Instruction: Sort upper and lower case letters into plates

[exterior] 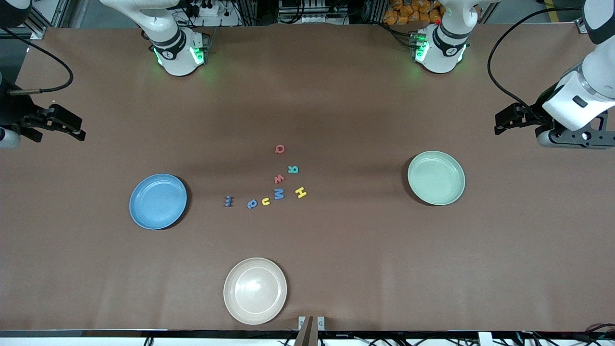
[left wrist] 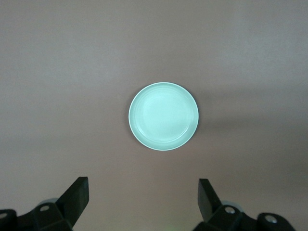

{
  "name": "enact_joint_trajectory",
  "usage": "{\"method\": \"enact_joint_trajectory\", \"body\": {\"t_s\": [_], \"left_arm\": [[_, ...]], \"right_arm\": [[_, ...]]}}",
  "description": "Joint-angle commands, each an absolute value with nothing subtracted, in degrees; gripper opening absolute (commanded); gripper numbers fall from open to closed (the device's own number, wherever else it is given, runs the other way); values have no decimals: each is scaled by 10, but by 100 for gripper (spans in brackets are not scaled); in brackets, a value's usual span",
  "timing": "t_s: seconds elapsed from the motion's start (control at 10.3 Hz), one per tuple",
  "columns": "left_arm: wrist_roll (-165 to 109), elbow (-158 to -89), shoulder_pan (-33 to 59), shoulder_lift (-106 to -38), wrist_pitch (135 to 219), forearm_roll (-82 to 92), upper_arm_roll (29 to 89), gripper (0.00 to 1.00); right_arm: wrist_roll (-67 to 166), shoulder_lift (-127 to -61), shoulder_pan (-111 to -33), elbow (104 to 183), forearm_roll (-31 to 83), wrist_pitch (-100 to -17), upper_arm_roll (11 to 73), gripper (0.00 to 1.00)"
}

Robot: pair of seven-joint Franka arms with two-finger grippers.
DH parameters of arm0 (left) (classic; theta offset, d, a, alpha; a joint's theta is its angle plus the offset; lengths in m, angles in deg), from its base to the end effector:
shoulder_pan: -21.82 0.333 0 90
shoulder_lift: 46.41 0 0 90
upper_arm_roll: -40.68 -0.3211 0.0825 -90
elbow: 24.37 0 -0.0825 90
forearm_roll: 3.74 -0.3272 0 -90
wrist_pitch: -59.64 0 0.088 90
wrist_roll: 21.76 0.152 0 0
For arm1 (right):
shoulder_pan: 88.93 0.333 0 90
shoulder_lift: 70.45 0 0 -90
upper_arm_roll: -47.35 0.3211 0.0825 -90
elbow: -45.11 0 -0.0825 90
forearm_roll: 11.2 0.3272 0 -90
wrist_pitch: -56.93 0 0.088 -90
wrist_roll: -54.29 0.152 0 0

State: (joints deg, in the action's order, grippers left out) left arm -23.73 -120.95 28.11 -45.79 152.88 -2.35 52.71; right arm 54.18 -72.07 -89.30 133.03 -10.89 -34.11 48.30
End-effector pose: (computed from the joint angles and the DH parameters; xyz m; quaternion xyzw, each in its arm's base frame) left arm 0.4909 -0.0534 0.5470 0.9991 -0.0319 -0.0245 0.0093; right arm 0.5100 0.0059 0.5871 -0.9999 -0.0060 -0.0131 0.0030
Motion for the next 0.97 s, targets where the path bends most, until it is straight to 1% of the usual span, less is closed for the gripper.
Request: {"method": "enact_joint_trajectory", "body": {"t_s": [0.0, 0.19, 0.29, 0.49, 0.68, 0.87], "left_arm": [[-220, -1203, 281, -455, 1515, -38, 532, 100], [-243, -1198, 257, -479, 1522, -32, 544, 100], [-321, -1197, 228, -503, 1533, -36, 560, 100], [-450, -1192, 162, -553, 1570, -38, 564, 100], [-569, -1171, 103, -618, 1614, -37, 564, 100], [-658, -1128, 43, -690, 1640, -51, 563, 100]], "right_arm": [[553, -728, -895, 1323, -112, -336, 486, 100], [558, -742, -891, 1322, -109, -343, 486, 100], [580, -753, -888, 1322, -108, -357, 487, 100], [641, -782, -860, 1323, -110, -379, 488, 100], [676, -812, -843, 1323, -110, -411, 488, 100], [671, -845, -838, 1323, -112, -447, 488, 100]]}}
